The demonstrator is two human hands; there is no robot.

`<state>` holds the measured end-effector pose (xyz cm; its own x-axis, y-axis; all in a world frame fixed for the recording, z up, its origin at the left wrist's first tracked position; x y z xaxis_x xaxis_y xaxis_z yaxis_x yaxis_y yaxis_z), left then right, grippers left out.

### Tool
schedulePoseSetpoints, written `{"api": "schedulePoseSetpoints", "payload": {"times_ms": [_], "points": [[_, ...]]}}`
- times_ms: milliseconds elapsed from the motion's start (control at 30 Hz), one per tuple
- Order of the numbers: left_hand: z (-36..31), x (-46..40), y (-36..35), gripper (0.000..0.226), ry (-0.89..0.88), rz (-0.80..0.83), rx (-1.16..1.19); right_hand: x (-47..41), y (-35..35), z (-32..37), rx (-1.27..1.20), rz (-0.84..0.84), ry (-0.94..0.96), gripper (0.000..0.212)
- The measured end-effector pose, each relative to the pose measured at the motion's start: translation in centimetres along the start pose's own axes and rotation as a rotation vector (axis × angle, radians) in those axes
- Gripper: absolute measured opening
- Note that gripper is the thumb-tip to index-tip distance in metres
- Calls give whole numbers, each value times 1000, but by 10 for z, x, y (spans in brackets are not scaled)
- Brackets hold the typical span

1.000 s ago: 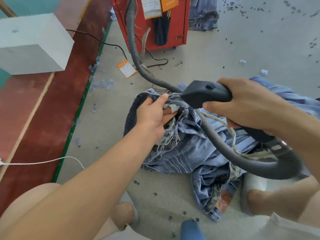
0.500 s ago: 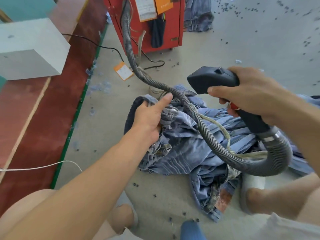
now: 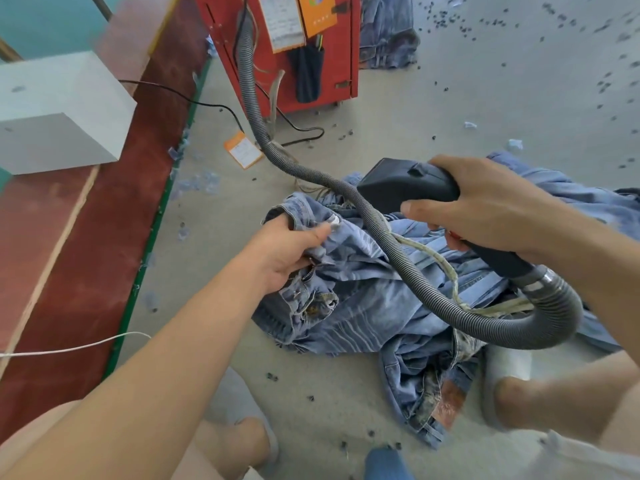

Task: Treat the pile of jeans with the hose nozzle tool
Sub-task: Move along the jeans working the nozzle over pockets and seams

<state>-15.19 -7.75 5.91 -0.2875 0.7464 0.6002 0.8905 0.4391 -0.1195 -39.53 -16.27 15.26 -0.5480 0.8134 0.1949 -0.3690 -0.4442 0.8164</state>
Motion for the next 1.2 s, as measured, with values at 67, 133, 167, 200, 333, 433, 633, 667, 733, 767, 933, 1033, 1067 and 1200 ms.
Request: {"api": "schedulePoseSetpoints", "payload": {"times_ms": [67,133,167,200,333,433,633,667,733,767,933,1033,1067,1200], "points": [[4,3,1,59,6,129,-8,0,0,0,-13,-5,4,17],[3,8,2,78,4,197,54,-1,2,-1,-15,2,16,18],[2,9,4,81,-2,242,107,-1,3,-2,-11,13,26,17],[1,11,7,83,-14,299,170,-1,4,-3,-4,30,39,17],[-4,20,13,85,-85,518,433,1,8,-8,91,142,99,16],[-9,25,9,88,-108,633,542,2,3,-5,250,169,183,19],[-7,32,-5,91,-105,809,567,3,-18,14,181,71,304,18],[-7,32,-6,92,-101,833,570,2,-18,16,160,42,314,17],[-8,32,-7,94,-98,849,585,0,-17,17,151,9,301,18],[-8,31,-7,95,-100,841,591,-1,-15,16,160,2,285,19],[-8,29,-7,95,-133,805,610,1,-5,9,218,59,232,21],[-7,29,-11,98,-129,846,595,5,-13,17,220,122,280,18],[-6,29,-12,99,-131,856,583,4,-16,19,217,114,287,17],[-10,28,-12,96,-146,837,569,0,-17,21,197,9,260,20]]}}
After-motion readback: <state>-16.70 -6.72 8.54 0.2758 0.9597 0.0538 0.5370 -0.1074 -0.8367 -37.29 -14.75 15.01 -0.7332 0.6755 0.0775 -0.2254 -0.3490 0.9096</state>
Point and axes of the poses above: each hand's wrist, its own x-axis away from the middle knuckle, its own y-axis out of the back of the hand, z = x × y, the point moved 1 cm from there along -x, towards the middle knuckle, and after that the axes turned 12 degrees about x, right-handed, at the moved point
